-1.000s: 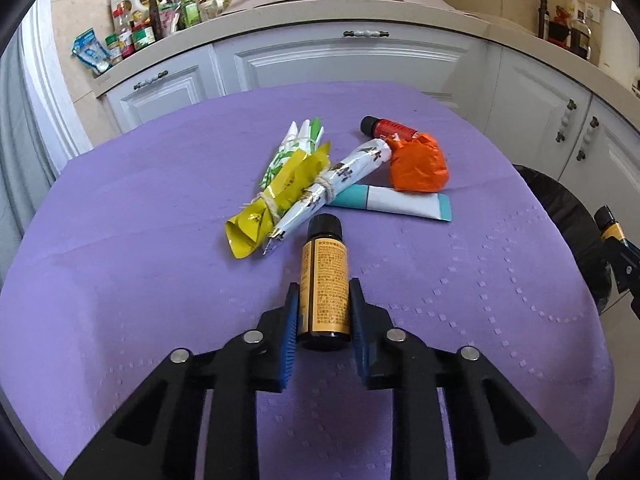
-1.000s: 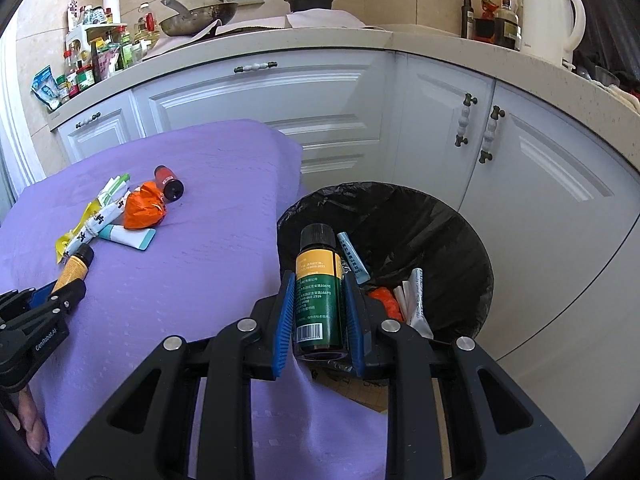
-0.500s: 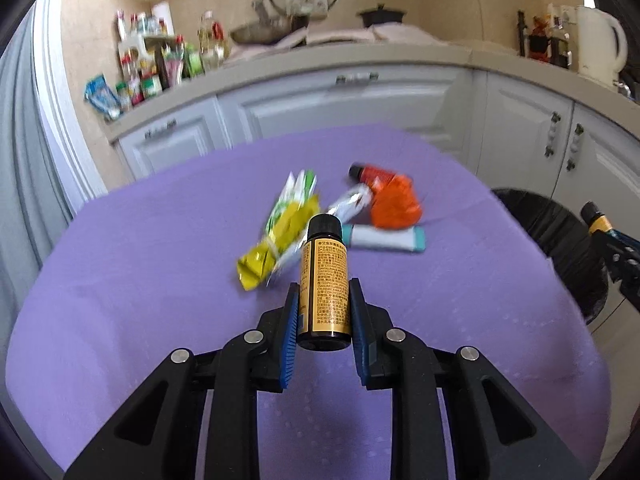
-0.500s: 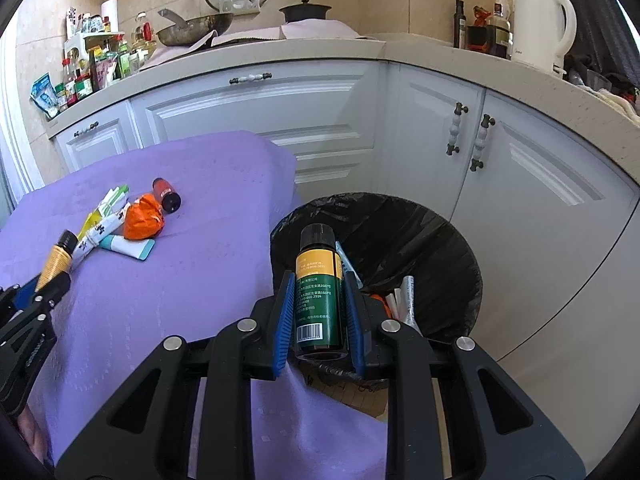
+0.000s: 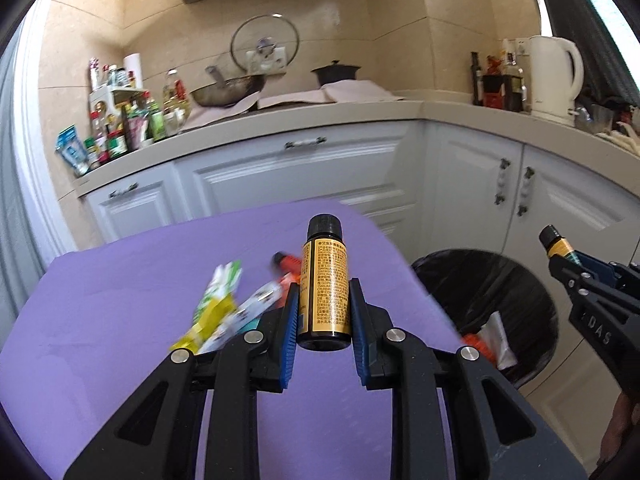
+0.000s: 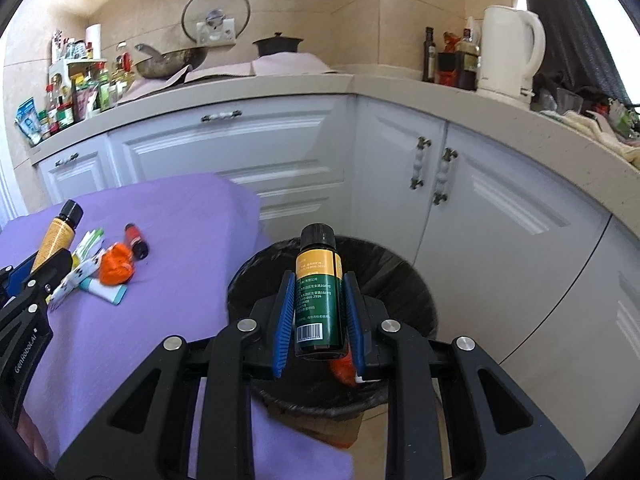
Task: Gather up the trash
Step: 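Carry both bottles over the bin and open both grippers, then move the right gripper to the orange plastic bag and grasp it, then grasp the white printed tube with the left gripper while the right gripper holds the orange bag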
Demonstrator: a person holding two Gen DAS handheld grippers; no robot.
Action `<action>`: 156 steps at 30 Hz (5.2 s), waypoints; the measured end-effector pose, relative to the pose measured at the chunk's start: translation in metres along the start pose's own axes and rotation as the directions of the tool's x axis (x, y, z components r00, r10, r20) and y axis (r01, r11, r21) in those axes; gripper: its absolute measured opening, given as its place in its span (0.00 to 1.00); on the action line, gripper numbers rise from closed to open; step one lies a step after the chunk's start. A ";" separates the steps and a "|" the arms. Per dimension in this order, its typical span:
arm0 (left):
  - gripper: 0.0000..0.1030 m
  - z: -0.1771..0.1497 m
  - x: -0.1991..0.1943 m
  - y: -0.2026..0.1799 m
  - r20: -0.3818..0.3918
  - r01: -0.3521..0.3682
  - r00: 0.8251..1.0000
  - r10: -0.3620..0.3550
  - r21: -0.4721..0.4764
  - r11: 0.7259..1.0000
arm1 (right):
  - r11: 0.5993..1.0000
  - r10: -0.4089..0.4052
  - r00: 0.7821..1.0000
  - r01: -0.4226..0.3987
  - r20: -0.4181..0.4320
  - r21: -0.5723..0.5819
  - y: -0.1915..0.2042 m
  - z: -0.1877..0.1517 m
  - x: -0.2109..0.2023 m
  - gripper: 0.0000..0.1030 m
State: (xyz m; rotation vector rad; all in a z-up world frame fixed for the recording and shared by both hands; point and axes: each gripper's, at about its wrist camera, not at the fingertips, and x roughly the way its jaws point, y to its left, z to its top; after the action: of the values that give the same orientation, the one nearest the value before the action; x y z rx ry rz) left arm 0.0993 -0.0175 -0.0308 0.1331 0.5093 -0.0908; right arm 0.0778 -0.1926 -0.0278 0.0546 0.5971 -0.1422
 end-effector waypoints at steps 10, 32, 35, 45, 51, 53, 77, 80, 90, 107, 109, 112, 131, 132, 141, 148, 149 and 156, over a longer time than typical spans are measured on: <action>0.24 0.014 0.019 -0.033 0.017 0.047 0.999 -0.047 0.022 0.999 | 0.998 -0.058 0.998 0.057 0.039 0.027 -0.026 0.013 0.008 0.23; 0.24 0.021 0.059 -0.077 -0.040 0.087 0.996 -0.084 0.073 0.994 | 0.993 -0.100 0.995 0.098 0.025 0.067 -0.053 0.015 0.037 0.23; 0.24 0.022 0.065 -0.082 -0.047 0.091 0.995 -0.088 0.078 0.993 | 0.992 -0.102 0.995 0.101 0.019 0.072 -0.056 0.015 0.043 0.23; 0.32 0.026 0.087 -0.102 -0.097 0.093 0.992 -0.081 0.125 0.988 | 0.989 -0.104 0.994 0.105 -0.015 0.103 -0.069 0.015 0.069 0.37; 0.48 0.026 0.085 -0.090 -0.101 0.100 0.991 -0.091 0.085 0.991 | 0.987 -0.107 0.994 0.110 -0.032 0.113 -0.069 0.011 0.075 0.41; 0.48 0.025 0.082 -0.086 -0.104 0.093 0.991 -0.084 0.082 0.992 | 0.988 -0.102 0.994 0.105 -0.031 0.111 -0.066 0.011 0.073 0.41; 0.54 -0.031 0.014 0.129 -0.190 -0.283 0.945 0.265 -0.072 0.956 | 0.983 0.160 0.986 -0.164 -0.049 -0.080 0.096 0.010 0.040 0.43; 0.54 -0.041 0.011 0.156 -0.215 -0.325 0.930 0.299 -0.098 0.941 | 0.973 0.199 0.978 -0.205 -0.070 -0.105 0.124 0.010 0.042 0.45; 0.56 -0.062 0.003 0.217 -0.257 -0.417 0.891 0.374 -0.141 0.898 | 0.949 0.218 0.967 -0.242 -0.134 -0.201 0.189 0.005 0.056 0.51; 0.56 -0.063 0.004 0.214 -0.249 -0.368 0.912 0.327 -0.141 0.919 | 0.942 0.215 0.956 -0.257 -0.199 -0.217 0.206 0.004 0.071 0.35; 0.56 -0.061 0.006 0.210 -0.245 -0.356 0.917 0.316 -0.139 0.924 | 0.943 0.211 0.961 -0.248 -0.181 -0.220 0.203 0.005 0.066 0.35; 0.56 -0.058 0.008 0.199 -0.234 -0.326 0.928 0.289 -0.139 0.935 | 0.948 0.200 0.968 -0.230 -0.151 -0.220 0.194 0.006 0.057 0.35; 0.45 -0.035 0.035 0.095 -0.178 -0.136 0.974 0.137 0.018 0.990 | 0.986 0.129 0.984 -0.140 -0.119 -0.091 0.099 0.000 0.048 0.35; 0.40 -0.034 0.039 0.092 -0.187 -0.131 0.973 0.133 0.026 0.991 | 0.987 0.129 0.985 -0.139 -0.119 -0.084 0.095 0.000 0.048 0.35; 0.26 -0.039 0.069 0.082 -0.310 -0.089 0.945 0.100 0.048 0.995 | 0.987 0.139 0.983 -0.148 -0.118 -0.065 0.083 0.000 0.048 0.35; 0.15 -0.041 0.069 0.080 -0.316 -0.082 0.944 0.093 0.050 0.995 | 0.986 0.144 0.982 -0.152 -0.120 -0.064 0.083 0.000 0.048 0.35; 0.15 -0.041 0.069 0.082 -0.314 -0.078 0.945 0.088 0.043 0.996 | 0.986 0.143 0.983 -0.151 -0.119 -0.064 0.083 0.000 0.048 0.35; 0.09 -0.038 0.065 0.088 -0.297 -0.065 0.953 0.064 0.006 0.998 | 0.987 0.140 0.983 -0.148 -0.117 -0.066 0.083 -0.001 0.048 0.35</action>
State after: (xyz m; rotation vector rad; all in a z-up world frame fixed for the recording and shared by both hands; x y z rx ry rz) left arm 0.1482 0.0713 -0.0868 0.1603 0.8052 -0.0050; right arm 0.1290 -0.1162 -0.0551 0.0333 0.7082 0.0240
